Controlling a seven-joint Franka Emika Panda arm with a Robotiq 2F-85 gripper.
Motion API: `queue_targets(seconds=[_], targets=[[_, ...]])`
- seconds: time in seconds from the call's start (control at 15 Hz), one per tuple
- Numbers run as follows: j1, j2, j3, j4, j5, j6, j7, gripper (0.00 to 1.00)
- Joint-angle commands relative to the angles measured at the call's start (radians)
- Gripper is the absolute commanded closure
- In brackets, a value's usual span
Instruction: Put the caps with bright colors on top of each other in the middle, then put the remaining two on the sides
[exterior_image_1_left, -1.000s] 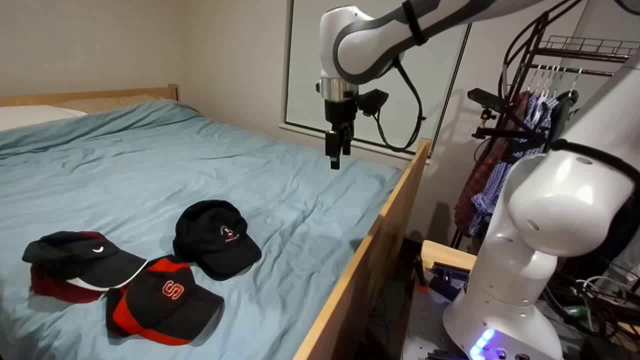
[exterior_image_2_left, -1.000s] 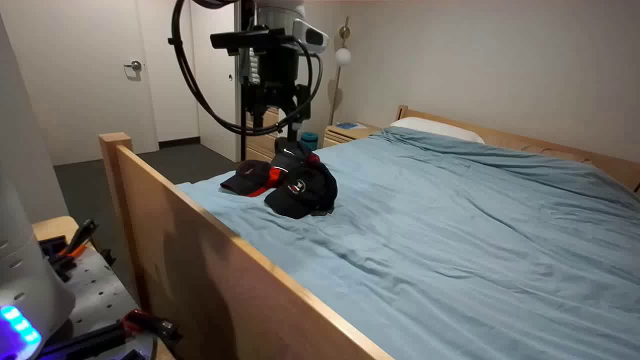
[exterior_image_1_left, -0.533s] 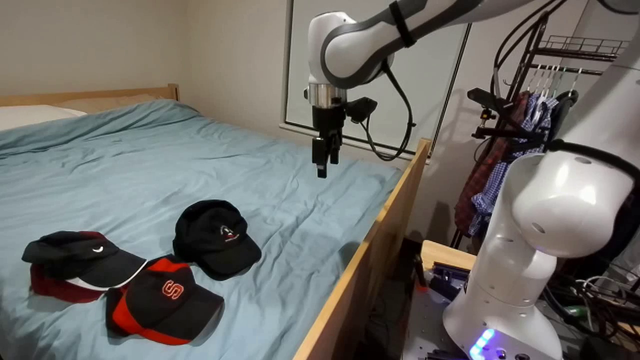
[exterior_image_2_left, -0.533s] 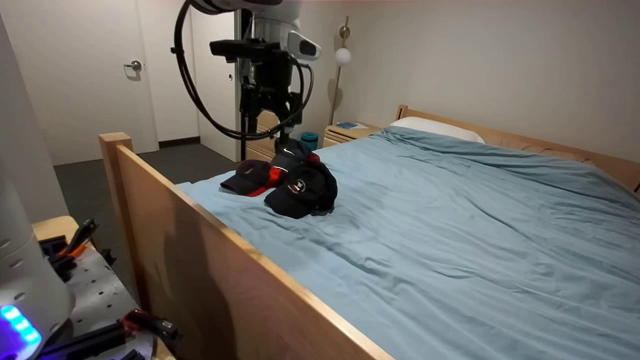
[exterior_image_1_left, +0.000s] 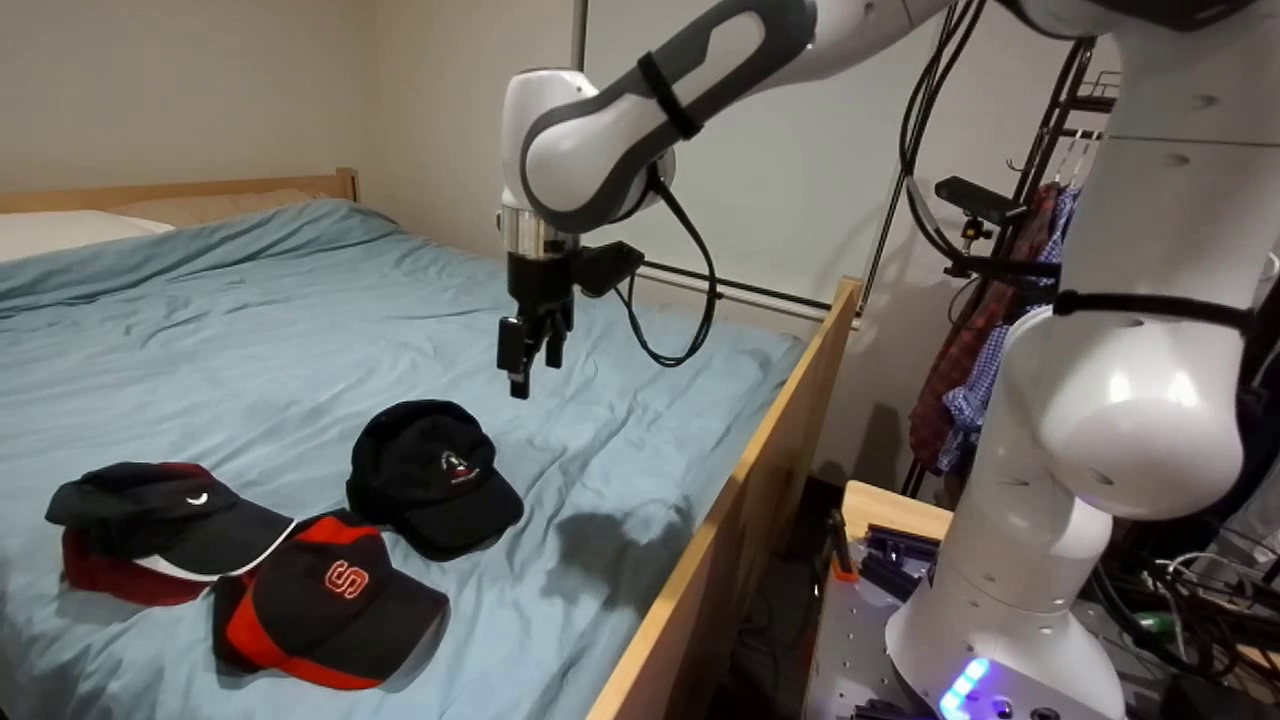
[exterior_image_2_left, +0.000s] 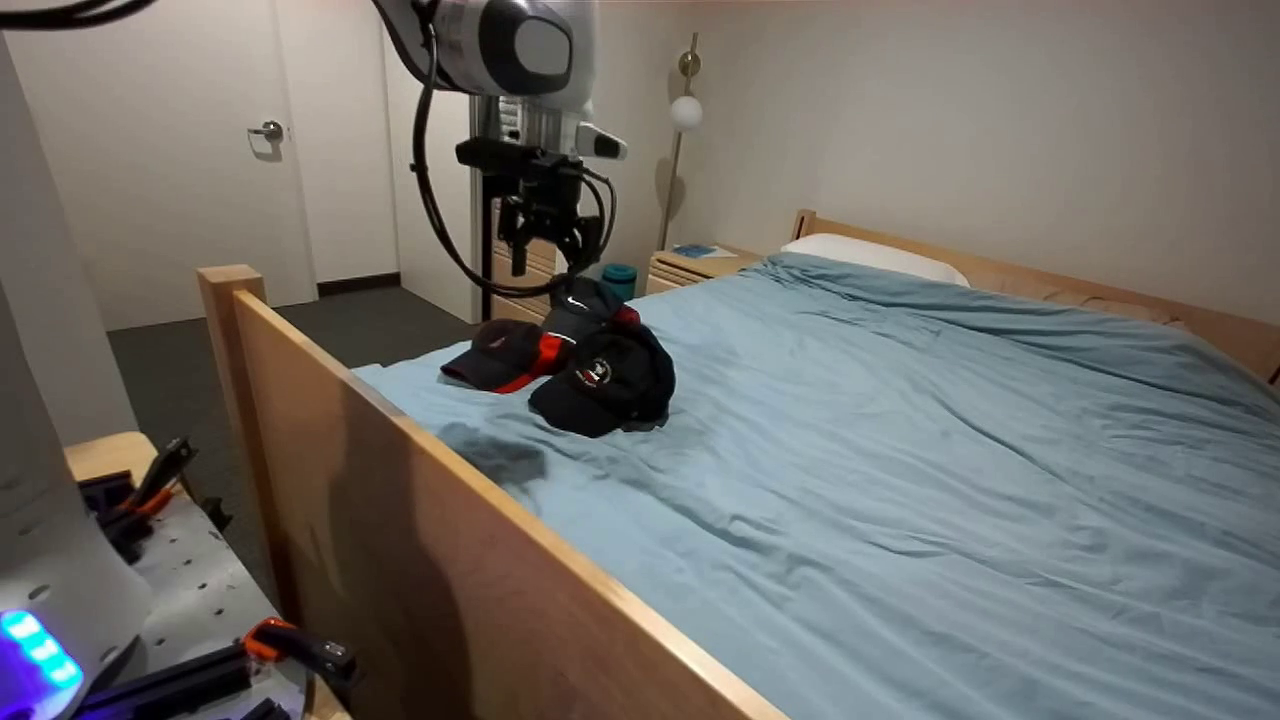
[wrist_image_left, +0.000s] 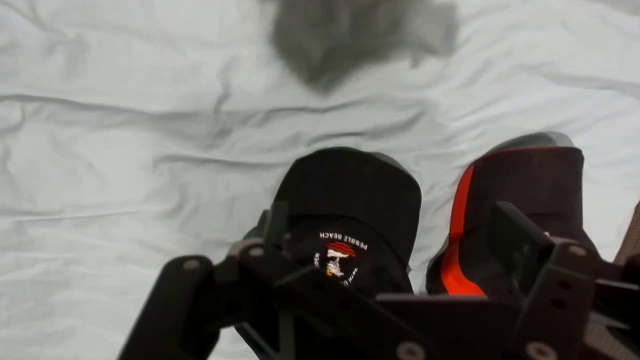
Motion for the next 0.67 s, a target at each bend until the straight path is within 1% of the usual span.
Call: queue_targets(seconds=[0.0, 0.13, 0.4, 0.47, 0.6], targets=[[-0.004, 0.042, 0.015, 0.036, -0.001, 0.011, 0.007, 0.00], [-0.002, 0.082, 0.020, 0.063, -0.002, 0.013, 0.008, 0.00], [-0.004, 0.068, 0.019, 0.059, -0.001, 0.012, 0.008, 0.00], [-0.007, 0.098, 0.027, 0.082, 0.042, 0.014, -0.030, 0.00], [-0.003, 0.185, 0.037, 0.154, 0.074, 0.023, -0.010, 0.00]])
